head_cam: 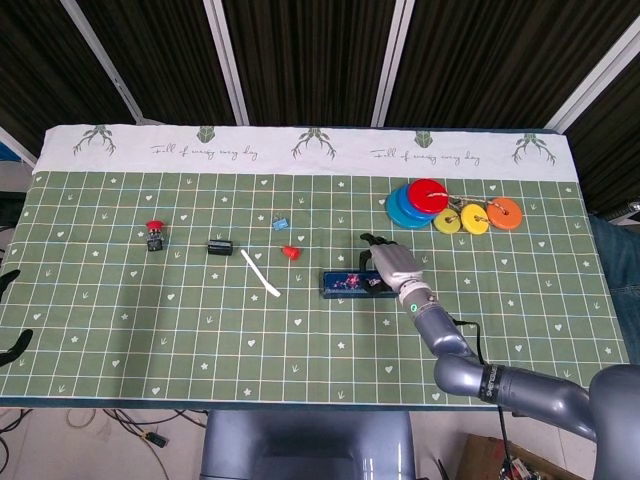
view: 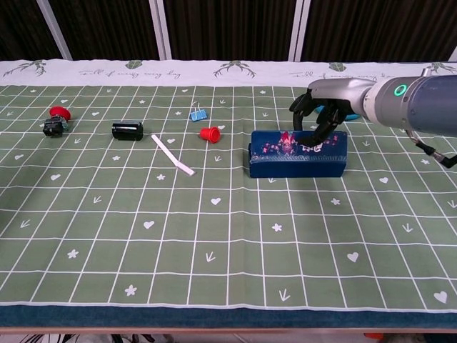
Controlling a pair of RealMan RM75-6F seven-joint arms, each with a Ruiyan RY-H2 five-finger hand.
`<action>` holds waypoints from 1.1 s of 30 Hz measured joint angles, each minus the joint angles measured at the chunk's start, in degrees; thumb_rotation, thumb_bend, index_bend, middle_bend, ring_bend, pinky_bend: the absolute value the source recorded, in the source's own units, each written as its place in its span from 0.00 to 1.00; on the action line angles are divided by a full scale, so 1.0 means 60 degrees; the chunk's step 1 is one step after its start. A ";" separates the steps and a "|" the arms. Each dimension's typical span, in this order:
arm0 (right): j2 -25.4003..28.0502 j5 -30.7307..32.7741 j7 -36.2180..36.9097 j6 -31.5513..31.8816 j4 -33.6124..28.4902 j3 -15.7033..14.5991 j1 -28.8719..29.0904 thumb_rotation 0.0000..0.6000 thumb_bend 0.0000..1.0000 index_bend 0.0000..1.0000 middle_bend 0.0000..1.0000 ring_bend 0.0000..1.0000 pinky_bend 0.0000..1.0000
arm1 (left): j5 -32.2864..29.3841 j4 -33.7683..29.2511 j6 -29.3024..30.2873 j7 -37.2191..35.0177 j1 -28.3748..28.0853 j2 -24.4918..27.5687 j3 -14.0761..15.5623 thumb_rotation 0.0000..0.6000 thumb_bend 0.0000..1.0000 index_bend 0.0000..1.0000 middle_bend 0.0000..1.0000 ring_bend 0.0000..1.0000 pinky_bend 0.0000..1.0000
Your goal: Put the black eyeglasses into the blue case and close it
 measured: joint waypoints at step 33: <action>0.1372 -0.1464 0.1080 0.0861 -0.1428 -0.0010 -0.0315 1.00 0.29 0.00 0.02 0.09 0.18 | 0.0038 0.0002 0.0056 -0.0042 0.0016 0.0001 0.0001 1.00 0.27 0.12 0.00 0.00 0.00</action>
